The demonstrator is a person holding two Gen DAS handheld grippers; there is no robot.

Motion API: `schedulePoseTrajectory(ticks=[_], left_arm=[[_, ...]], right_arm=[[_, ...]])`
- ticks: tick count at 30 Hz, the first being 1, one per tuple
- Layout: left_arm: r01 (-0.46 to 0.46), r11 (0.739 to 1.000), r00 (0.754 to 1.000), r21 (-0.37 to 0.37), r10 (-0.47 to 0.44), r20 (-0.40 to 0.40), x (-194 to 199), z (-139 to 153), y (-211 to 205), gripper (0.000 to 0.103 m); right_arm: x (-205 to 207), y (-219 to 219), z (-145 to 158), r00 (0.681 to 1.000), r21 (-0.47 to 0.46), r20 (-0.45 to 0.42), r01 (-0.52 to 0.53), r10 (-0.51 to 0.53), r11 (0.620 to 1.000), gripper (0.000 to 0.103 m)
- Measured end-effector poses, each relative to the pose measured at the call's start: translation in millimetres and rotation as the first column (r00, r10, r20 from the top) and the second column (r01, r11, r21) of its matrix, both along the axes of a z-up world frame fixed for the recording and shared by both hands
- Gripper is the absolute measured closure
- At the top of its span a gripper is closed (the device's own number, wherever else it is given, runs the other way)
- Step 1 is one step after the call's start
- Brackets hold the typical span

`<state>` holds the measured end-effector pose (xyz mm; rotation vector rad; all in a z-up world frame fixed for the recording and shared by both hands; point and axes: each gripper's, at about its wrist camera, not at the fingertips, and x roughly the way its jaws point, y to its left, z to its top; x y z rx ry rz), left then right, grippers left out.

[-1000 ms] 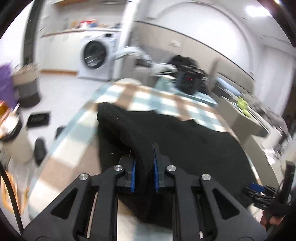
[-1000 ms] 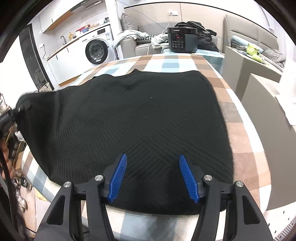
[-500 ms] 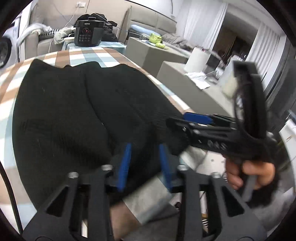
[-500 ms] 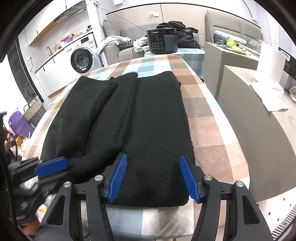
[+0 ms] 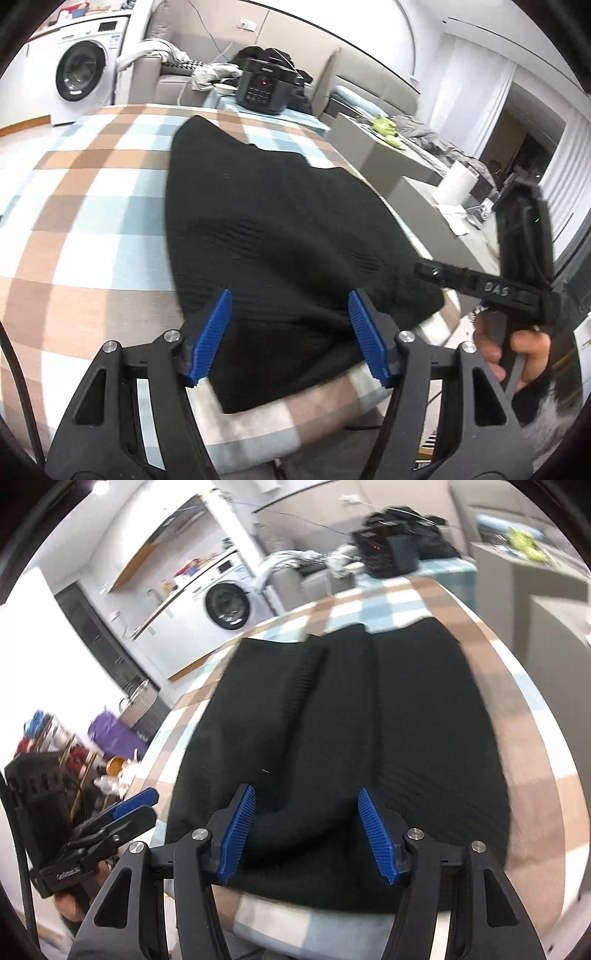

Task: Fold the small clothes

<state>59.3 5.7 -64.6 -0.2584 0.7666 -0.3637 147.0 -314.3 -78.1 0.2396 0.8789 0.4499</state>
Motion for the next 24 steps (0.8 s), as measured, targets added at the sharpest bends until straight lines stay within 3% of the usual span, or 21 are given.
schedulePoseTrajectory(ticks=[2, 8, 12, 14, 18, 21, 23, 24], left_arm=[[-0.01, 1.0, 1.0, 0.02, 0.01, -0.008, 2.9, -4.2, 7.6, 0.04], [0.085, 0.994, 0.995, 0.074, -0.08, -0.062, 2.8, -21.3, -18.3, 0.04], [0.125, 0.982, 0.99, 0.141, -0.114, -0.081, 0.2, -32.5, -33.7, 0.04], [0.127, 0.98, 0.989, 0.151, -0.114, -0.089, 0.9, -37.6, -34.0, 0.04], [0.125, 0.982, 0.989, 0.142, -0.112, -0.097, 0.9, -38.9, -32.4, 0.04], [0.116, 0.984, 0.99, 0.137, -0.103, -0.099, -3.4, -38.3, -28.3, 0.04], [0.104, 0.987, 0.99, 0.124, -0.091, -0.104, -5.0, -37.3, -23.3, 0.04], [0.096, 0.988, 0.991, 0.118, -0.084, -0.106, -5.3, -36.3, -21.2, 0.04]], right_arm=[[7.5, 9.1, -1.2, 0.999, -0.011, 0.005, -0.033, 0.034, 0.999, 0.059], [28.3, 30.7, -27.3, 0.983, -0.189, -0.143, -0.139, 0.113, 0.972, 0.06], [16.4, 22.1, -27.9, 0.979, -0.205, -0.161, -0.158, 0.126, 0.966, 0.06], [18.6, 17.4, -23.8, 0.981, -0.159, -0.151, -0.142, 0.118, 0.977, 0.06], [34.1, 16.4, -22.2, 0.984, 0.026, -0.122, -0.126, 0.129, 0.992, 0.06], [56.3, 21.2, -38.4, 0.974, 0.168, -0.175, -0.113, 0.142, 0.979, 0.06], [69.3, 24.0, -51.0, 0.964, 0.239, -0.224, -0.091, 0.146, 0.967, 0.077], [74.2, 25.9, -54.7, 0.96, 0.258, -0.237, -0.088, 0.152, 0.962, 0.098]])
